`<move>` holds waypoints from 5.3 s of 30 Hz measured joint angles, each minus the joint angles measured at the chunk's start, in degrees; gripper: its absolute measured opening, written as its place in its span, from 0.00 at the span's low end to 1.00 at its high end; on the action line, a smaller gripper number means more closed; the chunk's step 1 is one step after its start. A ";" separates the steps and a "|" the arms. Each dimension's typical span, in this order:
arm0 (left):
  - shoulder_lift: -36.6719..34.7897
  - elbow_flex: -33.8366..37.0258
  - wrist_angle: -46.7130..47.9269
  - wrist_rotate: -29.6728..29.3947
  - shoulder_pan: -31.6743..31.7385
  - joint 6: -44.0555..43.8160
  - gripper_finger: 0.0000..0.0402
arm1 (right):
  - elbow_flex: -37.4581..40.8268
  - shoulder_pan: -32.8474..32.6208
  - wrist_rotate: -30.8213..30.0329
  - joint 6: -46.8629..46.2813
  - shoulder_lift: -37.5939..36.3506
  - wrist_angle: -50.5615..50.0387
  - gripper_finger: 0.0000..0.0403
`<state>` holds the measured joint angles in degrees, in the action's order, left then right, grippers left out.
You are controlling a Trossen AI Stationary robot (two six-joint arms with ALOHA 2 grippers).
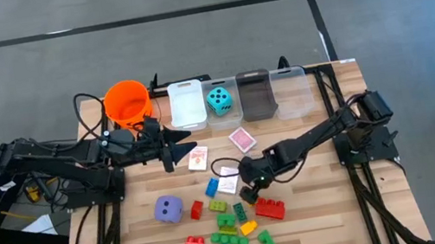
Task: Pick & Place Toys
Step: Put the small yellow game piece into the black bin, then put the large red game piece into the right transparent bin
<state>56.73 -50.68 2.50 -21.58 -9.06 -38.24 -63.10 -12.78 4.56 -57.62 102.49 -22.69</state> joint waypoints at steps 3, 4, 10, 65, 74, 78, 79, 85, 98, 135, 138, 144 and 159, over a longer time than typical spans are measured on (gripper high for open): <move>0.00 0.00 0.00 0.00 0.00 0.02 0.74 | 0.01 0.04 0.08 -3.21 -0.01 -4.03 0.99; 0.00 0.00 0.00 0.01 0.01 0.02 0.74 | 0.01 0.07 0.08 -3.96 -0.01 -5.48 0.99; 0.00 0.00 0.04 0.02 0.00 2.25 0.74 | 0.04 -0.38 1.75 -7.71 -0.01 -7.20 0.99; -0.02 -0.04 3.06 6.01 0.00 1.99 0.74 | -38.04 -2.45 5.32 -9.15 28.77 -38.31 0.96; -0.02 -0.04 3.06 6.01 0.00 1.97 0.74 | -39.47 -2.54 1.62 -10.02 28.24 -40.15 0.52; -0.02 -0.04 3.04 6.01 0.00 1.97 0.74 | -40.94 -2.71 1.17 -7.91 28.18 -42.49 0.29; -0.02 -0.04 3.04 6.01 0.00 1.97 0.74 | -41.76 -2.88 0.68 -7.00 28.15 -43.82 0.31; -0.02 0.00 2.80 5.95 0.02 1.97 0.74 | -47.03 -3.80 -6.88 -4.86 23.66 -51.24 0.31; -0.02 0.02 -1.84 3.07 2.96 1.97 0.74 | -48.63 0.80 -37.63 -9.23 0.99 -67.20 0.31; -0.02 0.00 -10.83 3.17 4.71 -7.50 0.74 | -6.98 48.59 -18.32 45.93 -8.81 -7.93 0.46; -0.02 0.00 -11.82 3.14 4.59 -7.50 0.74 | -6.94 48.67 -15.92 46.61 -7.31 -8.29 0.55; -0.01 0.00 -14.55 0.38 4.61 -7.50 0.74 | -6.96 47.94 -14.94 50.45 -6.92 -8.38 0.69; 3.92 -0.04 -18.39 0.19 7.11 0.25 0.74 | -7.00 26.88 -13.98 35.04 -25.04 -15.84 0.74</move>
<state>60.65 -50.72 -15.89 -21.39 -1.95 -37.98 -70.11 14.10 -9.42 -22.58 77.45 -38.53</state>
